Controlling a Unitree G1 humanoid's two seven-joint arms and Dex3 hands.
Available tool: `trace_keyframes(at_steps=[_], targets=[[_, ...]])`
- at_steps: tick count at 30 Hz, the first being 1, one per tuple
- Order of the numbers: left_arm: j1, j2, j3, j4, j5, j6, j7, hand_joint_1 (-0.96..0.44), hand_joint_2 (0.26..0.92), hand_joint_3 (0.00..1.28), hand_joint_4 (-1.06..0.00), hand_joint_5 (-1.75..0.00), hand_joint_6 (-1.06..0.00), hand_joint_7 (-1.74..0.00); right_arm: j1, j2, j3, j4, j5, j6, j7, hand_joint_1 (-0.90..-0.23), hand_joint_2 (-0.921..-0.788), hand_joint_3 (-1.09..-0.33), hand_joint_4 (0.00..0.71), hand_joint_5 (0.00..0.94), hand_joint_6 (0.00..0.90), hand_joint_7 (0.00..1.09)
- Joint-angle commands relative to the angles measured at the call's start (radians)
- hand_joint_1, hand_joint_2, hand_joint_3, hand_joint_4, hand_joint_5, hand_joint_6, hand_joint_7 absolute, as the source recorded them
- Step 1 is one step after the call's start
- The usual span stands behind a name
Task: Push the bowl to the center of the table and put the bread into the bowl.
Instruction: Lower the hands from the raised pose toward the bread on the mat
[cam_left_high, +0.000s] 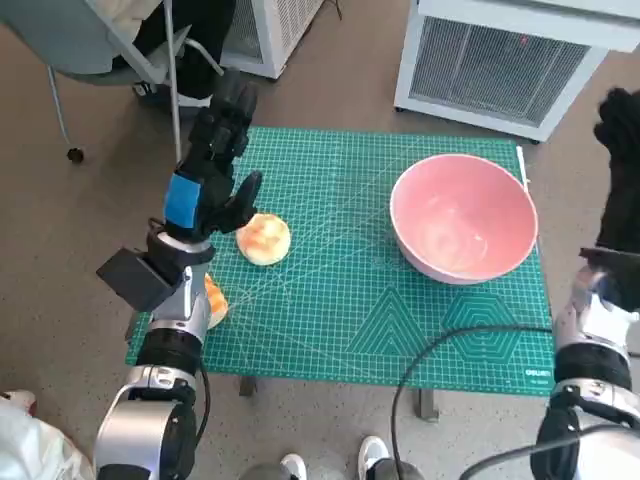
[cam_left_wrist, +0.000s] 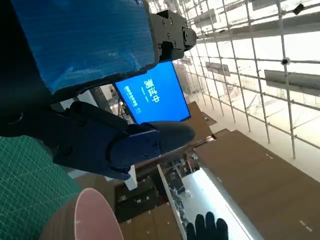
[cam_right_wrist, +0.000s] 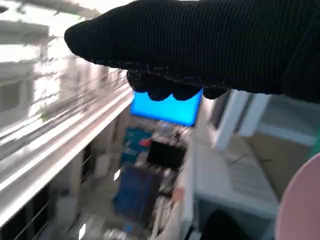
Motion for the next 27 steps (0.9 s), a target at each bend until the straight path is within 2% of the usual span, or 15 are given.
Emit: trace_keyframes(at_steps=[1, 5, 16, 22, 27], targets=[[-0.019, 0.007, 0.005, 0.009, -0.005, 0.004, -0.007, -0.71, 0.921, 0.51, -0.09, 0.0, -0.12, -0.03, 0.018, -0.003, 0.009, 0.05, -0.029, 0.067, -0.031, -0.72, -0.921, -0.769, 0.208, 0.002, 0.294, 0.02], [-0.018, 0.009, 0.007, 0.005, -0.008, 0.004, -0.01, -0.71, 0.921, 0.51, -0.09, 0.0, -0.12, -0.03, 0.016, -0.002, 0.012, 0.075, -0.042, 0.129, -0.044, -0.689, -0.921, -0.78, 0.201, 0.0, 0.292, 0.01], [-0.008, 0.021, 0.019, 0.006, -0.009, -0.007, -0.014, -0.71, 0.921, 0.51, -0.09, 0.0, -0.13, -0.03, 0.018, 0.018, 0.03, 0.111, -0.081, 0.3, -0.089, -0.678, -0.921, -0.789, 0.219, 0.008, 0.308, 0.02], [-0.003, 0.031, 0.027, 0.009, -0.006, -0.012, -0.012, -0.72, 0.921, 0.51, -0.09, 0.0, -0.13, -0.03, 0.015, 0.024, 0.038, 0.122, -0.09, 0.391, -0.085, -0.664, -0.921, -0.796, 0.22, 0.005, 0.305, 0.01], [0.006, 0.041, 0.034, 0.005, -0.004, -0.018, -0.01, -0.71, 0.921, 0.51, -0.1, 0.0, -0.14, -0.03, 0.007, 0.037, 0.025, 0.13, -0.086, 0.456, -0.081, -0.664, -0.921, -0.805, 0.219, 0.003, 0.313, 0.02]])
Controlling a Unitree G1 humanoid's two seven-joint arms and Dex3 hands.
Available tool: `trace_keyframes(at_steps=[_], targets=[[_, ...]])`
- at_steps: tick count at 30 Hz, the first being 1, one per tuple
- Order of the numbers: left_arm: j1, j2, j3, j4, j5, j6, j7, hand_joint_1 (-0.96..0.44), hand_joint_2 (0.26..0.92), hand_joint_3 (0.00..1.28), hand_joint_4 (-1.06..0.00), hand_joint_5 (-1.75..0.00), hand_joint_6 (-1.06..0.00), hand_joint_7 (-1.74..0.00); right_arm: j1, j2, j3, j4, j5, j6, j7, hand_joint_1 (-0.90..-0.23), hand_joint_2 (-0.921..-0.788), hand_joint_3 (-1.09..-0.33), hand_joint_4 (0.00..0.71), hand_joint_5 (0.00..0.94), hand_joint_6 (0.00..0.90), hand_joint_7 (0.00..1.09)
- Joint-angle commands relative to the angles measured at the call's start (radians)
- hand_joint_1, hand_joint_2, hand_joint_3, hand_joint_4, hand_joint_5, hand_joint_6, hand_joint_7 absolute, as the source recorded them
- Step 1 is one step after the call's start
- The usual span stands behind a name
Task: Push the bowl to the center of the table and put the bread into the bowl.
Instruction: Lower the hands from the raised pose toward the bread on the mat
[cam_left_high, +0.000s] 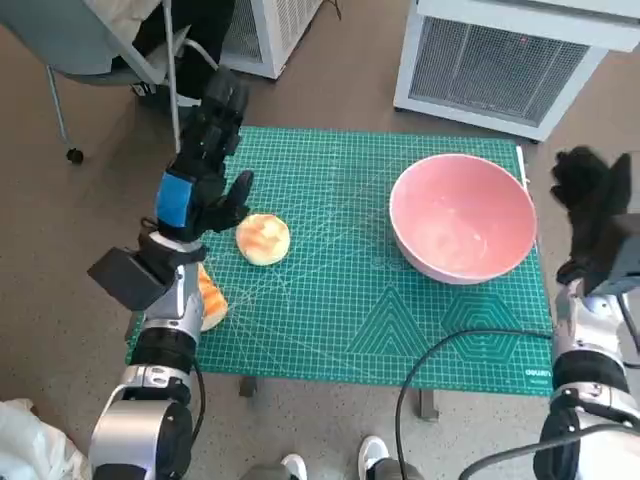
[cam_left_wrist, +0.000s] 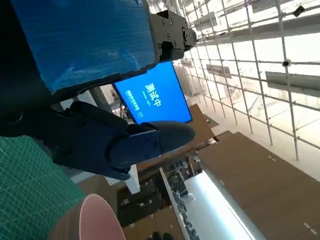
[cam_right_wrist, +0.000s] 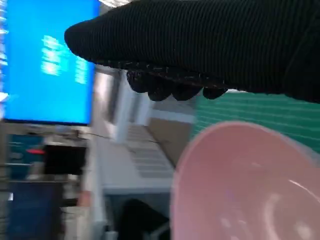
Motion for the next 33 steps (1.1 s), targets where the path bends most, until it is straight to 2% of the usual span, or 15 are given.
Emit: trace_keyframes(at_steps=[1, 5, 15, 24, 33], targets=[[0.007, 0.019, 0.009, 0.005, -0.004, -0.016, 0.0, -0.71, 0.921, 0.51, -0.1, -0.01, -0.15, -0.03, 0.006, 0.025, -0.014, 0.022, 0.002, 0.072, 0.0, -0.666, -0.921, -0.801, 0.219, 0.003, 0.319, 0.02], [0.013, 0.027, 0.013, -0.001, -0.005, -0.017, 0.002, -0.7, 0.921, 0.51, -0.11, -0.01, -0.15, -0.03, -0.008, 0.047, -0.017, 0.025, 0.0, 0.113, 0.004, -0.671, -0.921, -0.793, 0.222, 0.003, 0.317, 0.01], [0.035, 0.041, 0.01, -0.025, 0.005, -0.027, 0.018, -0.7, 0.921, 0.51, -0.12, -0.01, -0.16, -0.03, -0.037, 0.097, -0.012, 0.027, -0.013, 0.147, 0.023, -0.645, -0.921, -0.788, 0.224, 0.002, 0.283, 0.0], [0.049, 0.06, 0.01, -0.025, 0.009, -0.029, 0.029, -0.71, 0.921, 0.5, -0.12, 0.0, -0.16, -0.03, -0.063, 0.154, -0.001, 0.023, -0.021, 0.135, 0.051, -0.621, -0.921, -0.804, 0.226, 0.002, 0.283, 0.0], [0.066, 0.067, 0.008, -0.037, 0.009, -0.026, 0.041, -0.7, 0.921, 0.5, -0.12, 0.0, -0.16, -0.02, -0.079, 0.203, -0.002, 0.021, -0.015, 0.116, 0.087, -0.607, -0.921, -0.829, 0.217, 0.0, 0.27, 0.0]])
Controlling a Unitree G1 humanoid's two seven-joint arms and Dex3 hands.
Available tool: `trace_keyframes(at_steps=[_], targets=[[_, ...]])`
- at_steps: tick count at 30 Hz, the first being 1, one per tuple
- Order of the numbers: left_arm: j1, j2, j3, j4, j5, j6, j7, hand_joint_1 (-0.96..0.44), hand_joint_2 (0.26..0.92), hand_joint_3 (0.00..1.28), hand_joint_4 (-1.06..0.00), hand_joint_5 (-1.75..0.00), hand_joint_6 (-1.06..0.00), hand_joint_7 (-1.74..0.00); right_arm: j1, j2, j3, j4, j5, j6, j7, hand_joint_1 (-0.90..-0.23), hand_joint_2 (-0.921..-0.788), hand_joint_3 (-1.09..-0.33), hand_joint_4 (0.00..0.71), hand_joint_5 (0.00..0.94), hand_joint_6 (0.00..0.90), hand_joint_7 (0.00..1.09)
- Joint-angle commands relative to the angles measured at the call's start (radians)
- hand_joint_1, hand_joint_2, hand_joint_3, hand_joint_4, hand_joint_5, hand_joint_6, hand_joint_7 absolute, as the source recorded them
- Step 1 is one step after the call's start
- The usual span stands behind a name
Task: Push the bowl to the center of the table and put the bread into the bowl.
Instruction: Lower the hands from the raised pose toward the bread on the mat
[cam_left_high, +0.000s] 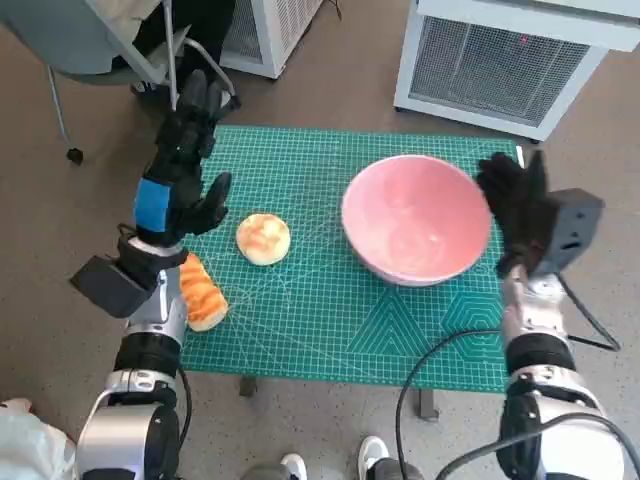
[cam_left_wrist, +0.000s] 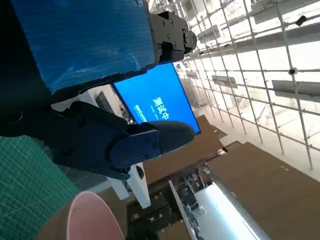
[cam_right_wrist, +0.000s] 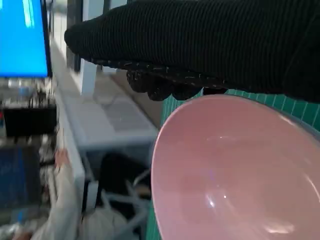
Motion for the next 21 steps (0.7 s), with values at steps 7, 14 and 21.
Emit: trace_keyframes(at_steps=[7, 14, 21], targets=[[0.031, 0.019, 0.002, -0.03, 0.006, -0.004, 0.015, -0.7, 0.921, 0.5, -0.11, 0.0, -0.16, -0.02, -0.006, 0.043, 0.005, 0.012, -0.012, 0.006, 0.034, -0.592, -0.921, -0.842, 0.21, 0.0, 0.278, 0.01], [0.041, 0.027, 0.006, -0.041, 0.002, 0.0, 0.022, -0.7, 0.921, 0.5, -0.11, 0.0, -0.16, -0.02, -0.014, 0.059, 0.011, 0.013, -0.016, 0.016, 0.031, -0.599, -0.921, -0.839, 0.209, 0.0, 0.276, 0.01], [0.051, 0.031, 0.006, -0.046, 0.004, -0.002, 0.031, -0.7, 0.921, 0.5, -0.11, 0.0, -0.16, -0.01, -0.019, 0.075, 0.006, 0.014, -0.009, 0.029, 0.028, -0.606, -0.921, -0.821, 0.211, 0.001, 0.278, 0.0]])
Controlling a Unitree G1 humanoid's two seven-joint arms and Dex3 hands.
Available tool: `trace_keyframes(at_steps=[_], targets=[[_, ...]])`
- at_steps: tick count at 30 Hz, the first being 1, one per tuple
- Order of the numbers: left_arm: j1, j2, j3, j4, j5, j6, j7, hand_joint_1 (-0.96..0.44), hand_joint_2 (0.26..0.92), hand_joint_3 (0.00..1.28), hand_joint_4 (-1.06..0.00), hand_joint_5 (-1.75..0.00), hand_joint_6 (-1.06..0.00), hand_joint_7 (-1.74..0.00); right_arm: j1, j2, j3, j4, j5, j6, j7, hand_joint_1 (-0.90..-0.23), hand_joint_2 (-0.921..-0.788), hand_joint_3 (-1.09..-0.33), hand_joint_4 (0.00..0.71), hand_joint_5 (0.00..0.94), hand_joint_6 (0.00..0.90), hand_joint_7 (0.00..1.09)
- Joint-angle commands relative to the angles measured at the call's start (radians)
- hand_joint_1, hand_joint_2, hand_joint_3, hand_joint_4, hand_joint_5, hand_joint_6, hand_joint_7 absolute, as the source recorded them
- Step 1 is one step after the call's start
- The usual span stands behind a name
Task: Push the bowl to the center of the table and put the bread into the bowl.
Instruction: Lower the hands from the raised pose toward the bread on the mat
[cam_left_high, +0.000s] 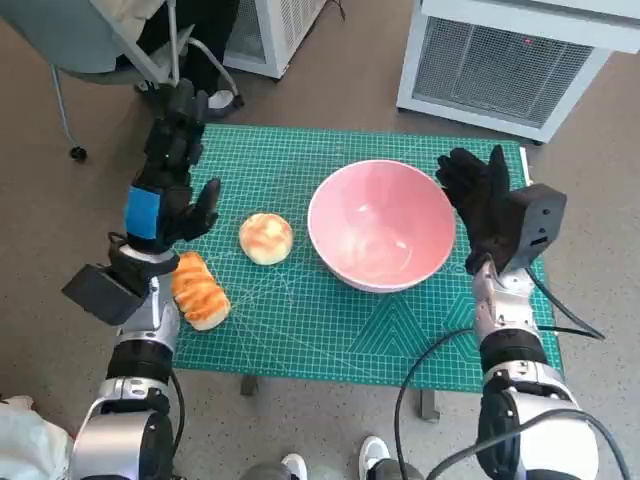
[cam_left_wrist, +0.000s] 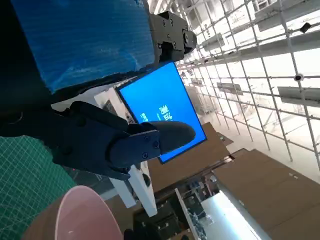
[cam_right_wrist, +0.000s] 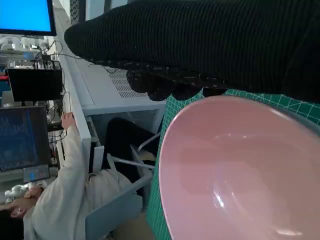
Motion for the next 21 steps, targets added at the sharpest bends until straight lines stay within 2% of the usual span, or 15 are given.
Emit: trace_keyframes(at_steps=[1, 7, 10, 14, 18, 21], targets=[[0.017, 0.012, 0.005, -0.014, 0.005, -0.003, 0.009, -0.7, 0.921, 0.5, -0.11, 0.0, -0.16, -0.01, -0.003, 0.019, -0.001, 0.014, -0.009, 0.027, -0.003, -0.608, -0.921, -0.819, 0.212, 0.001, 0.278, 0.01], [0.028, 0.022, 0.004, -0.016, 0.016, -0.014, 0.018, -0.71, 0.921, 0.5, -0.1, 0.0, -0.16, -0.01, -0.018, 0.009, 0.002, 0.008, -0.013, 0.015, -0.018, -0.628, -0.921, -0.816, 0.215, 0.002, 0.285, 0.01], [0.036, 0.049, 0.006, -0.016, 0.027, -0.023, 0.018, -0.72, 0.921, 0.5, -0.11, 0.0, -0.16, -0.01, -0.034, -0.003, 0.011, -0.005, -0.018, -0.02, -0.024, -0.639, -0.921, -0.813, 0.211, 0.001, 0.284, 0.01], [0.045, 0.105, 0.006, -0.014, 0.064, -0.035, 0.024, -0.73, 0.921, 0.51, -0.12, -0.01, -0.18, -0.02, -0.039, -0.024, 0.03, -0.025, -0.031, -0.105, -0.025, -0.661, -0.921, -0.798, 0.202, 0.0, 0.28, 0.0], [0.062, 0.195, -0.007, -0.022, 0.155, -0.052, 0.047, -0.74, 0.921, 0.52, -0.13, -0.01, -0.19, -0.02, -0.038, -0.048, 0.052, -0.056, -0.048, -0.231, -0.008, -0.685, -0.921, -0.784, 0.204, 0.003, 0.28, 0.0], [0.077, 0.266, -0.02, -0.032, 0.234, -0.068, 0.073, -0.75, 0.921, 0.53, -0.14, -0.01, -0.19, -0.02, -0.031, -0.061, 0.059, -0.088, -0.046, -0.342, 0.03, -0.695, -0.921, -0.783, 0.211, 0.006, 0.287, 0.01]])
